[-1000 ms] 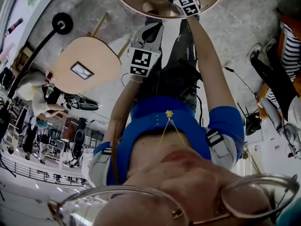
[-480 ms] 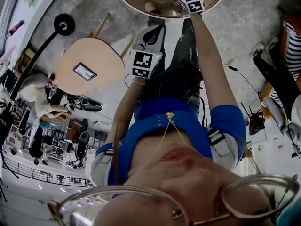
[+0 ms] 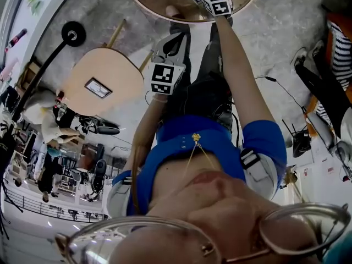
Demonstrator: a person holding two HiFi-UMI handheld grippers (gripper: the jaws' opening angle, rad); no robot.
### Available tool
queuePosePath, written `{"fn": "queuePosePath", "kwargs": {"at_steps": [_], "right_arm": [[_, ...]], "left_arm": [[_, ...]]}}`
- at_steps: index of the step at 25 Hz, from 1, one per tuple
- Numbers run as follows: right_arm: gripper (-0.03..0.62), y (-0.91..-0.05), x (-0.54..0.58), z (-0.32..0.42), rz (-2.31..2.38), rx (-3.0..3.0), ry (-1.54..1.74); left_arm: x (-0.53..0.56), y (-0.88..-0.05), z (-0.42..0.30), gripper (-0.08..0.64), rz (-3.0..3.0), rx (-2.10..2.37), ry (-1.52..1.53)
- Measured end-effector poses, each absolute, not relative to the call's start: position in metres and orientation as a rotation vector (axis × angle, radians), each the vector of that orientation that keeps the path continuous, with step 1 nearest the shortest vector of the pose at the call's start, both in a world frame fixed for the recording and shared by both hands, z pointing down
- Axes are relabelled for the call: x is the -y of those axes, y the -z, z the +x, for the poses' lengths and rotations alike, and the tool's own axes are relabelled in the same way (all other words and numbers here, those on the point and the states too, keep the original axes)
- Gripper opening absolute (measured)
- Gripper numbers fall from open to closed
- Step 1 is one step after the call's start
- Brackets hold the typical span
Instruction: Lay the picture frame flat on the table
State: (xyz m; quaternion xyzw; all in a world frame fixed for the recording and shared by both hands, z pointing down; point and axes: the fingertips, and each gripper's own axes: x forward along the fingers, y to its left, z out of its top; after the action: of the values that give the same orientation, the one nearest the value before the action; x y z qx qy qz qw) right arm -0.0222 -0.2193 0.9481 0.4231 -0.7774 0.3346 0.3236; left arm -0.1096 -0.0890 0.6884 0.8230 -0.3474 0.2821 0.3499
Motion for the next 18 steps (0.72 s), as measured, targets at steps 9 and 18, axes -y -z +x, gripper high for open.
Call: {"fn": "queuePosePath", "kwargs": {"at_steps": [9,18], "right_arm": [[0.236,-0.96,0.212,-0.013,1.082,1.977,-0.93],[0.235,-0.943,0.205,-0.01,1.008,1.942,-0.807]], "left_arm": [[0.091,-0.68,-0.107,0.0,2.1,0.933,-0.711],[0.093,-0.672,-0.1,0.0,2.123,0.925,-0.722]]}}
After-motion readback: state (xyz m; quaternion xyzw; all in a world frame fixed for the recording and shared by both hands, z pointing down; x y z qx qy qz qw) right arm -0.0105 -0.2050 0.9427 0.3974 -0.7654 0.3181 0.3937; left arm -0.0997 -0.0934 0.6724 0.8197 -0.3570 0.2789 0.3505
